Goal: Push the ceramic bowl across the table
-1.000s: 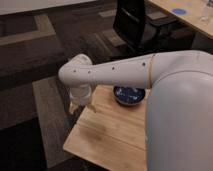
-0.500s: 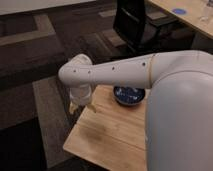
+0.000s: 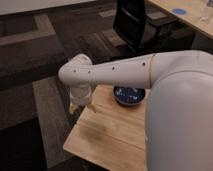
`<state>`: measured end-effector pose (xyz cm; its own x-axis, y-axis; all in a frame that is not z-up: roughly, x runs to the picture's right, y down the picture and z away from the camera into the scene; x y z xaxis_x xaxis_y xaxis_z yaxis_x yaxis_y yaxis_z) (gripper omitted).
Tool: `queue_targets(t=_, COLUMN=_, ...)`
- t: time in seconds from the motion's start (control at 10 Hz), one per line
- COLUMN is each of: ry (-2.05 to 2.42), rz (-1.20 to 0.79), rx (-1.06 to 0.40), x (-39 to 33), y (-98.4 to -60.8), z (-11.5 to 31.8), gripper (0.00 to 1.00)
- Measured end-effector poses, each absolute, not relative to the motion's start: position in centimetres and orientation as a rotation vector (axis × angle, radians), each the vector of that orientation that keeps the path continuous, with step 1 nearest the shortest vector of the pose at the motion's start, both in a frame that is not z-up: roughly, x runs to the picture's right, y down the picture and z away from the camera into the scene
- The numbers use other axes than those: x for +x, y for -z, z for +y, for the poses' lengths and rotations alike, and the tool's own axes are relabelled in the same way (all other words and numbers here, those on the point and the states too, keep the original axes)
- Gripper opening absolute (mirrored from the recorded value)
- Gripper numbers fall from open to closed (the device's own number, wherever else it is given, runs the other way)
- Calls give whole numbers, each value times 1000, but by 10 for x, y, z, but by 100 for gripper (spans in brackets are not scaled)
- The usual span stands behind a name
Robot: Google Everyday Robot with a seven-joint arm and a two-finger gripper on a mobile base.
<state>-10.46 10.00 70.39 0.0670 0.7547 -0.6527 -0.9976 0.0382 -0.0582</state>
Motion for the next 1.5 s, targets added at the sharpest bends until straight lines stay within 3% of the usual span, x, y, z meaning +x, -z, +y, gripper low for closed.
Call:
queue_targets(t=0.5, ry=-1453, rz=532, rx=-585, x=-99, y=-706, z=101, gripper=65)
queue_targets(t=1.3, ry=-1542, rz=584, rx=-635, x=1, y=-750, z=93, gripper=65)
queue_targets(t=1.5, ry=-1536, rz=582, rx=-641, x=-2, y=-750, z=93, gripper=65)
